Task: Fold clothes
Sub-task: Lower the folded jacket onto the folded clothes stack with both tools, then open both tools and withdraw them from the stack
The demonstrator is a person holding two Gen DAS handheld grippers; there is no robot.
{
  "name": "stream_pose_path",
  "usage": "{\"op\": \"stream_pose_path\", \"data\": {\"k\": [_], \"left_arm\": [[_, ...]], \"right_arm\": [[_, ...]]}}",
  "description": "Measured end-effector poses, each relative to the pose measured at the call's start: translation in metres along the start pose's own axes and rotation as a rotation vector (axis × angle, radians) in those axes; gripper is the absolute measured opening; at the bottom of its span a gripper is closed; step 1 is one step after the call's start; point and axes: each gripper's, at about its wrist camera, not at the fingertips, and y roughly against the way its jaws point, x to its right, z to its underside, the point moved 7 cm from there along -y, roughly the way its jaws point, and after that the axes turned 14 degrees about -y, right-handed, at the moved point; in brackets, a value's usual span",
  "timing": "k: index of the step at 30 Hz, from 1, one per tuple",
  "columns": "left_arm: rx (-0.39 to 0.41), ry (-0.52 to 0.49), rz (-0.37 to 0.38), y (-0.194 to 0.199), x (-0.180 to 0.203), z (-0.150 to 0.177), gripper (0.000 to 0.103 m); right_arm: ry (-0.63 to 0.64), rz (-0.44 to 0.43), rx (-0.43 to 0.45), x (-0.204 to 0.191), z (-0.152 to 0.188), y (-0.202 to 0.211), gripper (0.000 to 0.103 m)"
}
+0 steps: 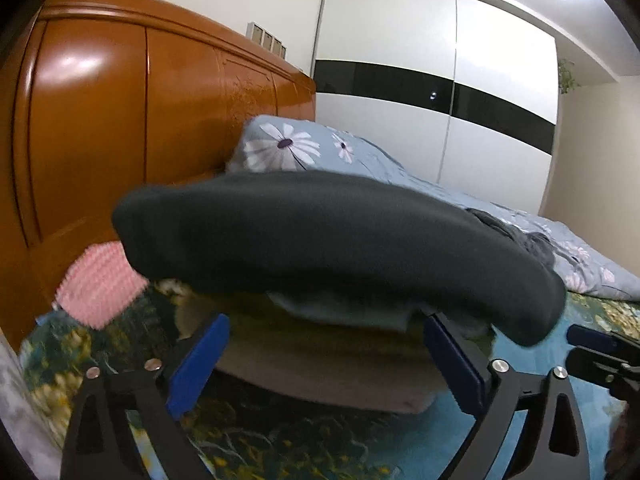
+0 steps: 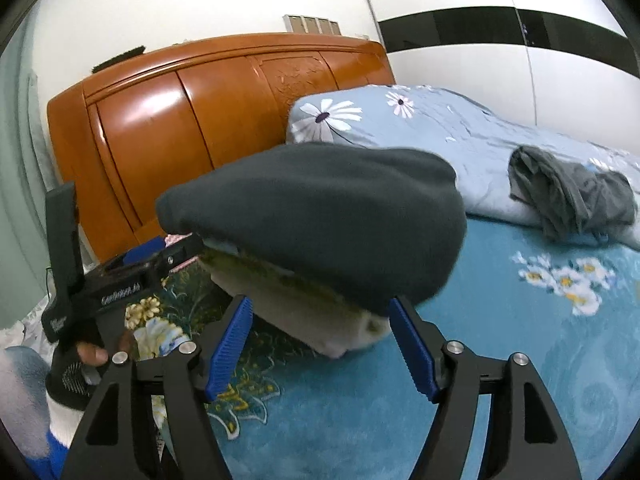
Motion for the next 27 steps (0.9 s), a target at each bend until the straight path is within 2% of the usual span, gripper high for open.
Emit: {"op": "stream_pose_path", "data": {"k": [5,8,9,11,19,27], "left_arm": [[-0.031,-0.017,0.007,-0.006,0.014,0.019,0.103],[-0.035,-0.007,-0.002,-0.008,0.018,0.028,0.103],[-0.040,-0.002,0.003,-0.010,0.018,0.032,0.103],[-0.058,-0.004,0.009,-0.015,0.023,0.040,0.103],[-0.099,-0.041,0.026,-0.025,0.044,0.059,0.103],[-0.128,-0.039,-0.009,-0.026,0.041,0.071,0.103]], "right_arm": [[-0.020,0.044,-0.030,0.014,0.021,-0.004,0.074],[-0.050,0.038,-0.029,0.022,0.027,-0.004,0.074],[-0.061,0.037,-0.030,0.024,0.029,-0.004,0.077],[-0.075,0.039,-0.029,0.028,0.033,-0.004,0.092],[-0.075,0.048,-0.026,0.031,0.045,-0.005,0.093],[-0.070,0.052,-0.016,0.029,0.049,-0.007,0.097]]}}
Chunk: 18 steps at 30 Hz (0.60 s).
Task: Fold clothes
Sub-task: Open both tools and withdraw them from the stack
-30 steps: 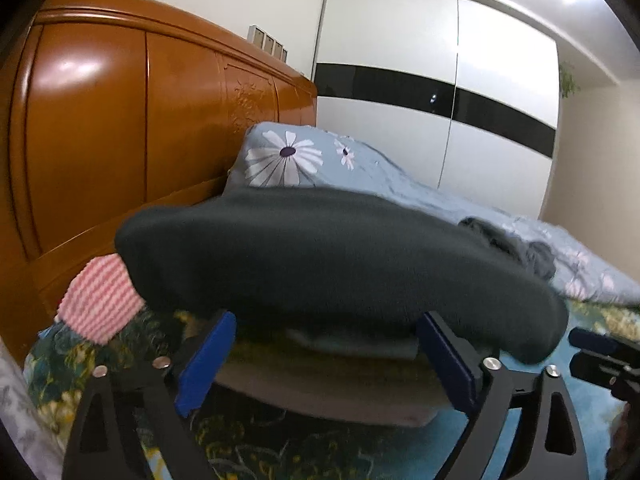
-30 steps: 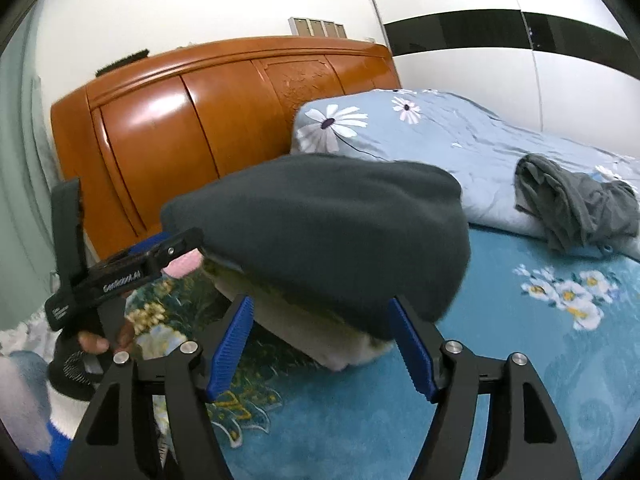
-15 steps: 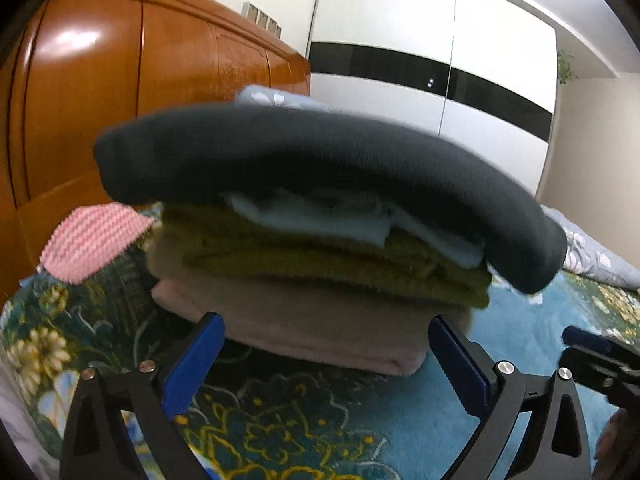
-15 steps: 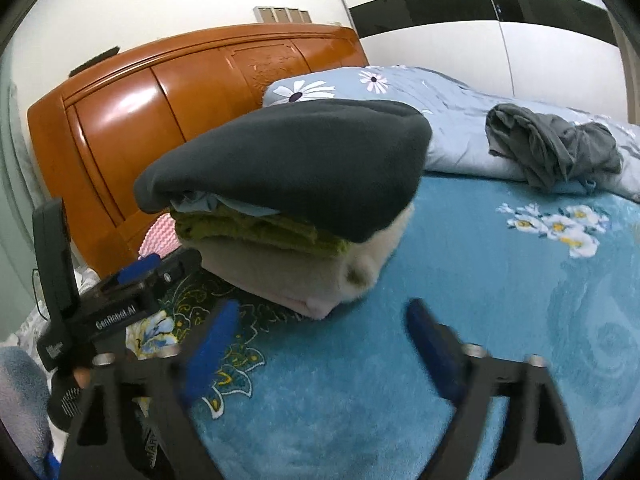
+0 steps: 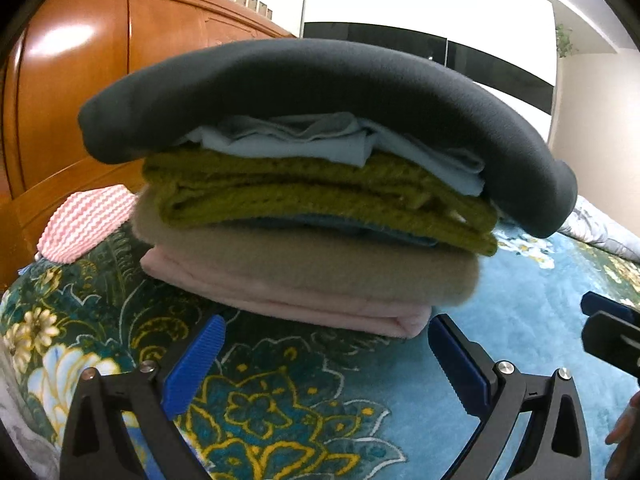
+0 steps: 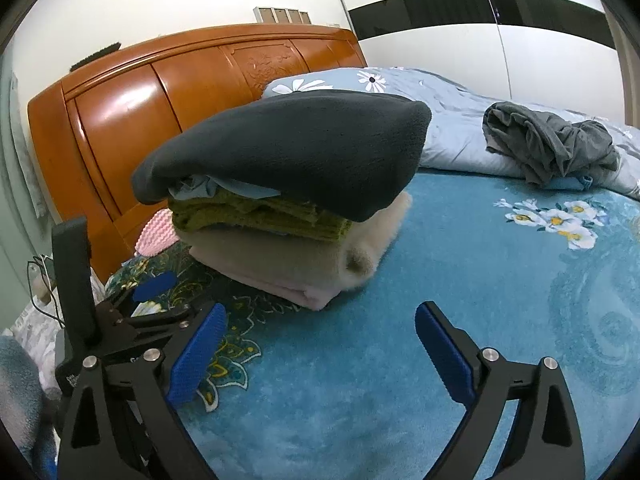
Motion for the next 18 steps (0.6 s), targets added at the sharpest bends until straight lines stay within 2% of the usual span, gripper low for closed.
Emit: {"op": "stream_pose_path", "data": {"k": [4,7,18], "left_arm": [[0.006,0.034,-0.001,0.0011,-0.0063,0.0041,0.103],[0.004,0.049,-0.012,0.0009,-0.0082,0.0064,0.103],[0.010,0.028,-0.075,0.0038,-0.0041,0.0090,0.103]], "right_arm": [[-0.002,0.004,0.000,-0.0001,0.0026,-0.0013,0.097],[0.001,0.009,-0.004,-0.0003,0.0049,-0.0028,0.103],[0.010,0.040,0.009,0.0007,0.0078,-0.0035,0.103]]}}
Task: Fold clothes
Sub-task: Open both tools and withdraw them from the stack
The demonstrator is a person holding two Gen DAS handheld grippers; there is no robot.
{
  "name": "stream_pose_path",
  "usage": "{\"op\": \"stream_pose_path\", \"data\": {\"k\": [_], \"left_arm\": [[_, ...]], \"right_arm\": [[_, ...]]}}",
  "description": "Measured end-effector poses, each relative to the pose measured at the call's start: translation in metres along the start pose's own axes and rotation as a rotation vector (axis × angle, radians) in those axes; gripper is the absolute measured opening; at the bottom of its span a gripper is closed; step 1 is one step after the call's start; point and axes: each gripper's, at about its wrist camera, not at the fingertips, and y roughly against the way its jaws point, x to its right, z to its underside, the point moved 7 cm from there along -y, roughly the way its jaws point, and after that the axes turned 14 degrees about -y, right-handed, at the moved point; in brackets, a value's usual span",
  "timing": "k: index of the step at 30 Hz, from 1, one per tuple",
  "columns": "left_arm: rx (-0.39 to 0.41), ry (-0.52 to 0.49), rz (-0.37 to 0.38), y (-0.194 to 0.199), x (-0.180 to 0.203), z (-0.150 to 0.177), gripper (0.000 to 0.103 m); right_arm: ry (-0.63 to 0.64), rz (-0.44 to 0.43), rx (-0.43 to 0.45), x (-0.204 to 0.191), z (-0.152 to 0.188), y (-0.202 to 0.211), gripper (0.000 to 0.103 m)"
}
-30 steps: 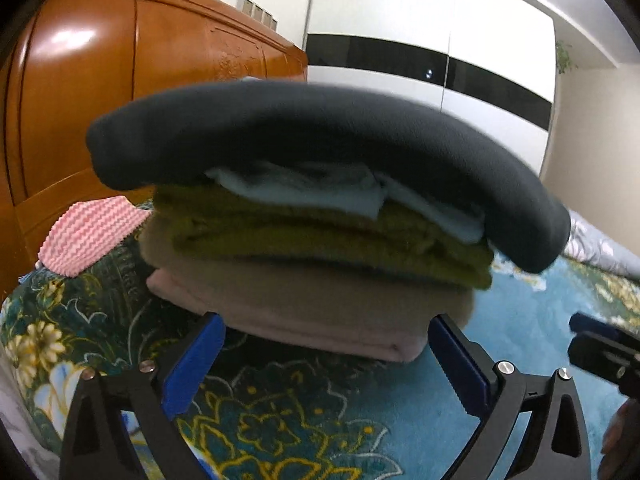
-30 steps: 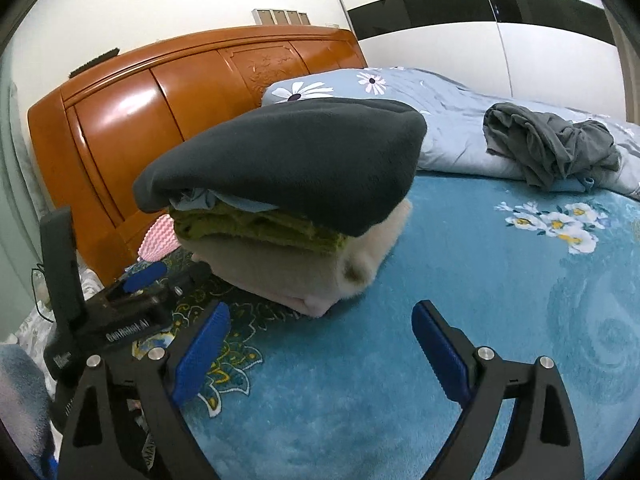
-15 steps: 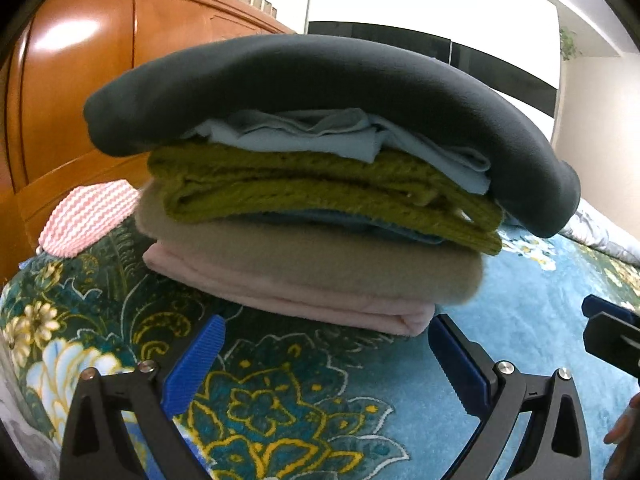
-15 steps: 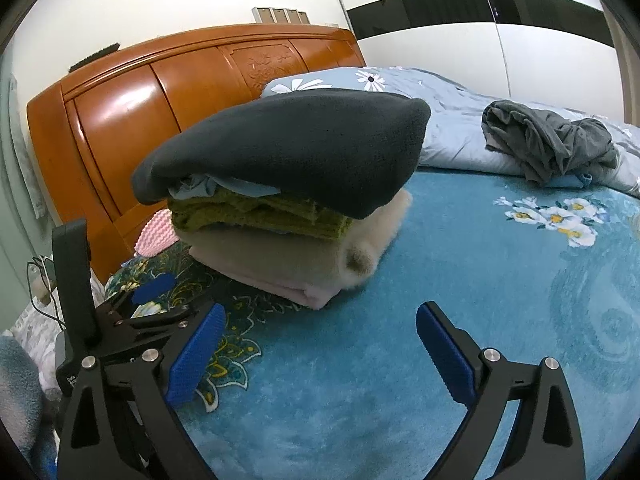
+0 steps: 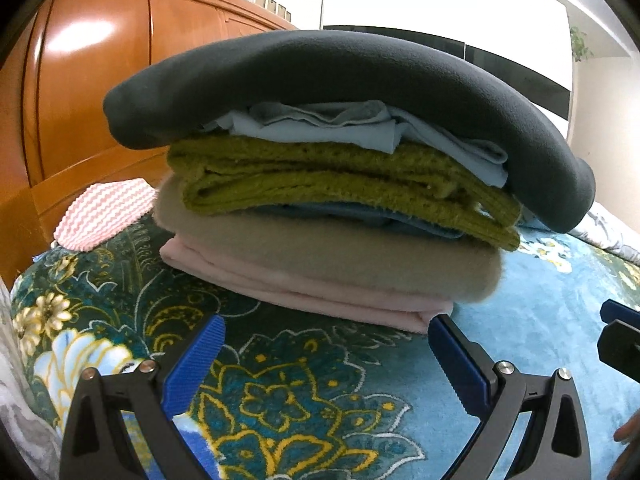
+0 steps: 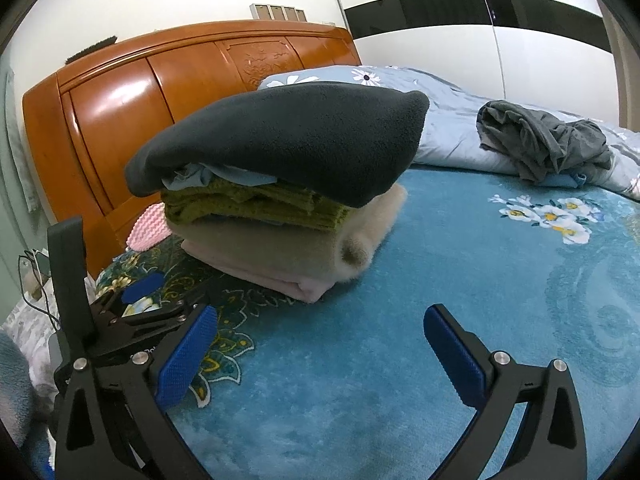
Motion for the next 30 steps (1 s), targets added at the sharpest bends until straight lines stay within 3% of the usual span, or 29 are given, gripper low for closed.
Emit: {"op": "stream_pose_path", "data": {"k": [30], "left_arm": [[0.015,-0.036,-0.081,0.004,-0.005,0.003,0.103]], "right_arm": [[0.011,0.007,-0.021,-0.007,0.012,-0.006,0.103]]}}
